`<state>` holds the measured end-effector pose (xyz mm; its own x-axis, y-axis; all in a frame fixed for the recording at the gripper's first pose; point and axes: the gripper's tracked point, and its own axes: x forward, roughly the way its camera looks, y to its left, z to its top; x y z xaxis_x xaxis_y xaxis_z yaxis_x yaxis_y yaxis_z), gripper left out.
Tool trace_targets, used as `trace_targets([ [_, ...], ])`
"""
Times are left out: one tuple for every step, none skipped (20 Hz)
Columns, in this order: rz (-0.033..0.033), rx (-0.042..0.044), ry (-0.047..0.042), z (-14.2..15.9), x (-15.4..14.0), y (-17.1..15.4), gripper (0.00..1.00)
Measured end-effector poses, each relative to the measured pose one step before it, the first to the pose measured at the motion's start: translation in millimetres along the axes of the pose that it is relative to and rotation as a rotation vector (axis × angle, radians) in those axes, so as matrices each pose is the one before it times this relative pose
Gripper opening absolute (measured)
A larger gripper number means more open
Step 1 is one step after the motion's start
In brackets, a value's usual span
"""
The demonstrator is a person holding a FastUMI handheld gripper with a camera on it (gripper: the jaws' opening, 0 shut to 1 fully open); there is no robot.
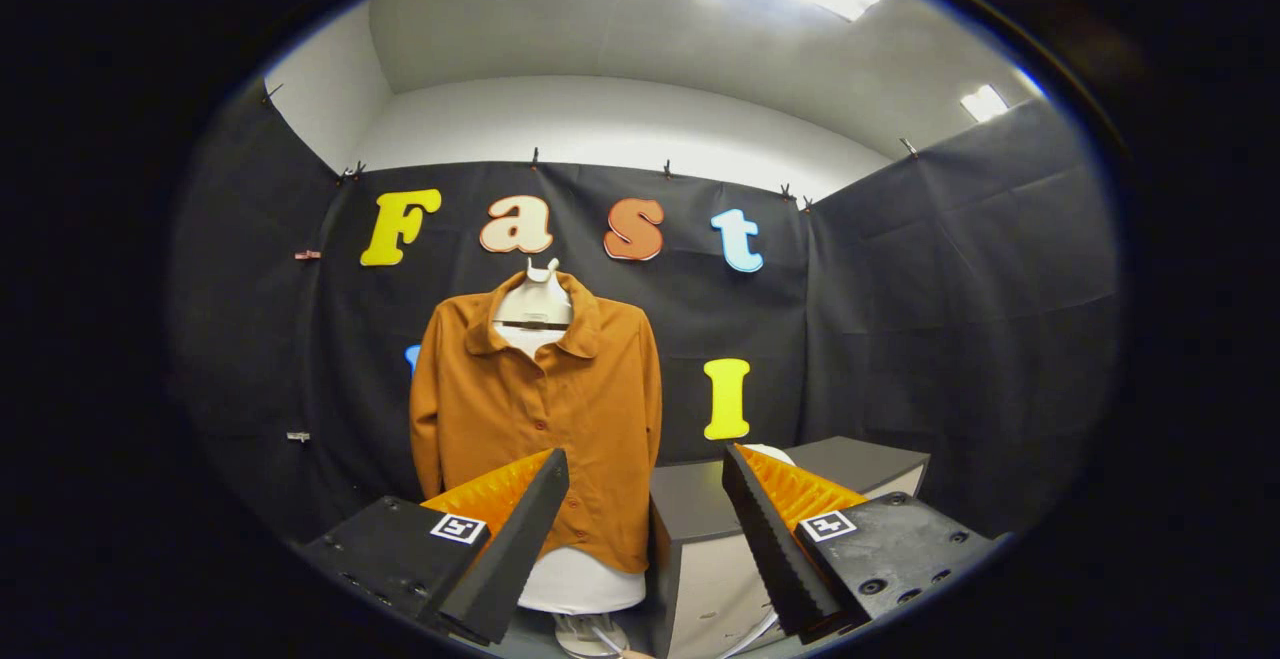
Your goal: Iron the clothes twice with a garment steamer, once on the left side and once on the right side.
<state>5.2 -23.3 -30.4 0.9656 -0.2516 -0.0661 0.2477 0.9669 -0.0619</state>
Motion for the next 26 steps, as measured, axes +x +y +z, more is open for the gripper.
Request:
trace_targets([
  [-0.02142,0.00069,0.00570,-4.00,5.33,-9.15,0.98],
  [-0.01863,0.00050,0.00673,-3.40,5.34,-8.70,0.98],
  [-0.01819,-0.00073,0.00712,-4.64,6.63,-9.35,0.98],
  [-0.01815,-0.00062,0.00785,-4.77,8.58,-9.28,0.98],
  [-0.01734,-0.00023,0.01053,-4.82,8.29,-10.42,0.98],
  [-0.01782,-0.00012,0.01038,-4.76,9.19,-11.01,0.98],
  [-0.01655,-0.00010,0.00756,-4.26,10.00,-10.27,0.98],
  [-0.01462,0.00125,0.00589,-3.46,10.38,-10.05,0.98],
  [-0.01231,0.00172,0.00752,-4.34,10.30,-9.70,0.98],
  [-0.01063,-0.00006,0.00955,-4.33,11.23,-8.39,0.98],
  [-0.00772,-0.00071,0.00956,-4.92,12.21,-8.22,0.98],
  [-0.00494,-0.00142,0.00705,-2.91,12.22,-6.78,0.98],
  [-0.00222,-0.00021,0.00644,-3.01,12.24,-6.17,0.98],
  [0.00171,0.00282,0.00694,-2.80,11.95,-5.93,0.98],
  [0.00444,0.00345,0.00725,-2.82,12.16,-4.56,0.98],
  [0.00465,0.00191,0.00777,-4.17,11.45,-4.75,0.98],
  [0.00559,0.00128,0.00830,-2.96,11.75,-3.84,0.98],
  [0.00616,0.00054,0.00907,-5.02,12.95,-4.41,0.98],
  [0.00709,0.00333,0.00739,-3.87,12.88,-3.67,0.98],
  [0.00675,0.00640,0.01142,-5.03,13.11,-3.77,0.98],
  [0.00734,0.00770,0.01507,-7.83,13.16,-4.66,0.98],
  [0.00693,0.00656,0.02161,-7.54,12.96,-3.58,0.98],
  [0.00899,0.00736,0.02266,-6.62,14.65,-3.65,0.98],
  [0.00841,0.00591,0.01771,-5.93,12.81,-2.37,0.97],
  [0.00738,0.00452,0.01657,-6.27,13.16,-1.87,0.97],
  [0.00678,0.00259,0.01738,-7.64,10.58,-2.60,0.97],
])
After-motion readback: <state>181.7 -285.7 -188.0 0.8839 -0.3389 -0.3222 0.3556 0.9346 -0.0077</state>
